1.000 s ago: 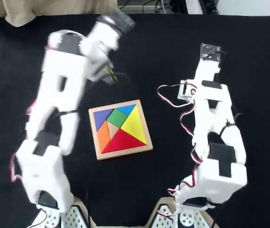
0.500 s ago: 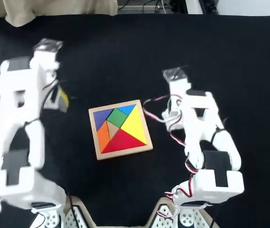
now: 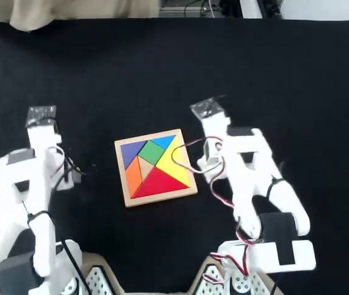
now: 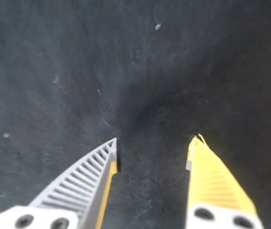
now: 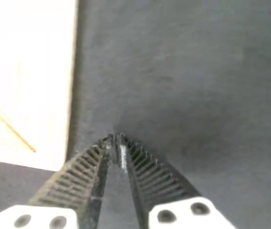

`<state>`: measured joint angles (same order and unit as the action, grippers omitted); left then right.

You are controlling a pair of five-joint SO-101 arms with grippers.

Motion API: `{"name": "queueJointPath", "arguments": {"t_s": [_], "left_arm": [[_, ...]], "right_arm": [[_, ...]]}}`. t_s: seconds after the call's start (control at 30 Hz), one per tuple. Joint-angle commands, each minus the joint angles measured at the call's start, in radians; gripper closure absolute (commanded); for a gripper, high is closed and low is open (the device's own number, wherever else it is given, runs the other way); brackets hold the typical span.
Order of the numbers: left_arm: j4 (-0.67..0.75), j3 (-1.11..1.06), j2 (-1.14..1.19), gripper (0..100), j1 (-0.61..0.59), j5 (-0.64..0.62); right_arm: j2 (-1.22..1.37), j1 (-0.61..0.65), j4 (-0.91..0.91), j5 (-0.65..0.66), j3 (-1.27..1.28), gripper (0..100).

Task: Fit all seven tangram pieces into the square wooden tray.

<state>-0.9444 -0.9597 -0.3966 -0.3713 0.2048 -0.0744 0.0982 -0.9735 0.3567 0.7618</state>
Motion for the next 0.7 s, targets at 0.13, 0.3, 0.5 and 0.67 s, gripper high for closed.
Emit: {"name": "queueJointPath", "arguments": {"t_s": [0.13,0.3,0.5,0.67], "left_arm": [[0.054,-0.039,-0.032,77,-0.005,-0.020],[0.052,-0.031,-0.034,77,-0.007,-0.023],[0.057,-0.030,-0.034,77,-0.005,-0.123],[0.058,-0.031,-0.034,77,0.018,-0.141]], "right_arm": [[0.005,-0.002,0.075,0.008,0.021,98.8],[0.005,0.063,0.064,0.009,0.027,98.8],[0.005,0.086,0.041,0.009,0.022,98.8],[0.005,0.149,0.041,0.002,0.024,98.8]]}}
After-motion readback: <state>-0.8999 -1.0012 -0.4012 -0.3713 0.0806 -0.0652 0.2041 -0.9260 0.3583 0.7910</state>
